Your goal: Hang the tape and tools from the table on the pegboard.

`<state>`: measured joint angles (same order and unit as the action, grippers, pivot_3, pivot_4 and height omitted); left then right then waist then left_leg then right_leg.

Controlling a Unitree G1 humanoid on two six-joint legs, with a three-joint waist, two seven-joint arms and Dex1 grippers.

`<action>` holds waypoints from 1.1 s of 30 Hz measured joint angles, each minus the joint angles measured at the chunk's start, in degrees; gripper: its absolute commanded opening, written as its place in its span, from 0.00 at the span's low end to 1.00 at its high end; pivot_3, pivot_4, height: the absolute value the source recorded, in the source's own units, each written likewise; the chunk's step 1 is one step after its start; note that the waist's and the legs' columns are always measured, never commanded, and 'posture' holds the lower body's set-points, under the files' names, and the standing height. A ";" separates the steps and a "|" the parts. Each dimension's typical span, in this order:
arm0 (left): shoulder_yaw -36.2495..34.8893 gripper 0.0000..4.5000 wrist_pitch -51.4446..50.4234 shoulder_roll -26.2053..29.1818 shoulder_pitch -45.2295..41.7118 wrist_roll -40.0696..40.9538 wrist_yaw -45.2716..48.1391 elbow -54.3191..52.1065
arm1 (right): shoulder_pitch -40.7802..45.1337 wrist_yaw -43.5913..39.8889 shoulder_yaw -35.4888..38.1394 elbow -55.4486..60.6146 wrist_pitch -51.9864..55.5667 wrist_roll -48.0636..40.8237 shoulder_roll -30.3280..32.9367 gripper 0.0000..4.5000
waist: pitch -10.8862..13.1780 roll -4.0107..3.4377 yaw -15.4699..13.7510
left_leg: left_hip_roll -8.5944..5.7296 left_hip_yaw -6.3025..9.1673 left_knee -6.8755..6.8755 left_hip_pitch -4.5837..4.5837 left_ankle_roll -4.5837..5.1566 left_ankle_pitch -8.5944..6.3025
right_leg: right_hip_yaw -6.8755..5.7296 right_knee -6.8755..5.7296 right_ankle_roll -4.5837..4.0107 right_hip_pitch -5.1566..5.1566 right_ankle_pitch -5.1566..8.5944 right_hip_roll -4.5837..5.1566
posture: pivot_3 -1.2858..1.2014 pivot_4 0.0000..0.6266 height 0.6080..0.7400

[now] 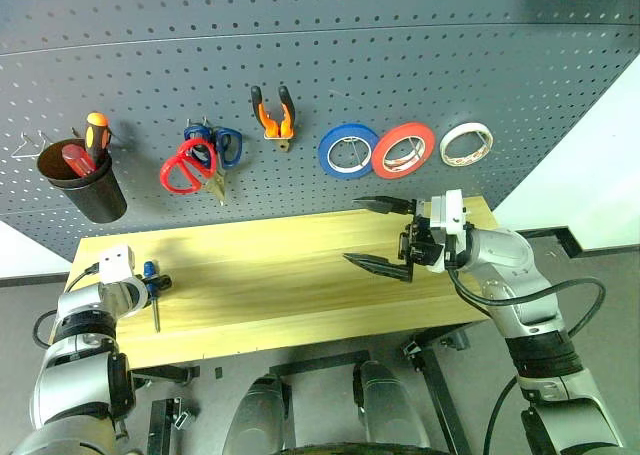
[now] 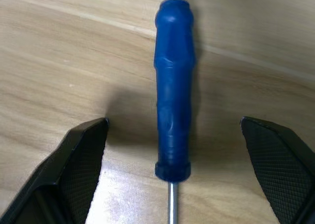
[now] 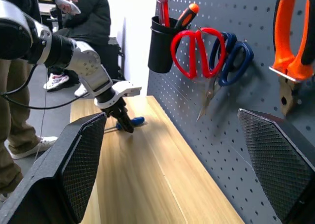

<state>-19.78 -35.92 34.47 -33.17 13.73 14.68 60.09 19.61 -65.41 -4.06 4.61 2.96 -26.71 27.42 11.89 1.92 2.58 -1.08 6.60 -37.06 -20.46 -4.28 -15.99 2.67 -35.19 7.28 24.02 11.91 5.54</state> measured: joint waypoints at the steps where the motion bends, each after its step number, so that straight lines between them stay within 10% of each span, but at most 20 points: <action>1: -0.01 0.67 0.37 0.14 -0.37 -0.07 0.02 0.79 | -0.07 0.14 0.01 0.07 0.00 0.09 0.10 1.00 | 0.00 0.00 0.01 | 0.00 0.00 0.00 0.00 0.00 0.00 | 0.00 0.00 0.00 0.00 0.00 0.00 | 0.50 0.22 1.00; 9: -0.22 0.11 1.68 0.39 -0.78 -0.44 -0.10 2.56 | -0.07 0.72 0.04 0.16 -0.01 0.68 0.44 1.00 | 0.00 0.00 -0.04 | 0.00 0.00 0.00 0.00 0.00 0.00 | 0.00 0.00 0.01 0.00 0.00 0.00 | 0.50 0.22 1.00; 13: -1.24 0.11 1.05 0.51 2.11 0.58 0.75 -1.08 | 0.04 0.83 0.03 0.15 -0.07 0.79 0.44 1.00 | 0.00 0.00 0.14 | 0.00 0.00 0.01 -0.01 0.00 0.00 | 0.01 0.00 0.01 0.01 0.00 0.00 | 0.50 0.21 1.00; 24: -9.89 0.11 15.52 -0.03 36.76 12.33 21.92 -53.73 | 6.81 2.94 4.69 4.38 9.08 -12.35 -1.51 1.00 | -0.01 -0.01 -0.41 | 0.08 -0.04 0.07 -0.14 -0.02 -0.01 | 0.05 0.08 -0.29 0.15 0.11 0.02 | 0.52 0.20 1.00; 33: -25.61 0.11 16.37 2.05 33.46 38.57 32.48 -70.41 | 8.10 1.97 4.85 5.94 11.75 -16.30 -2.09 1.00 | -0.07 0.02 -1.39 | 0.06 -0.07 0.02 -0.10 0.00 -0.01 | 0.05 0.09 -0.27 0.08 0.10 -0.01 | 0.52 0.17 1.00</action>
<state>-45.39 -19.55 36.52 0.30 52.30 47.16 -10.32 27.71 -63.44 0.79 10.55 14.71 -43.01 25.33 11.82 1.94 1.20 -1.01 6.54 -37.04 -20.57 -4.28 -16.00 2.72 -35.10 7.01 24.10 12.01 5.53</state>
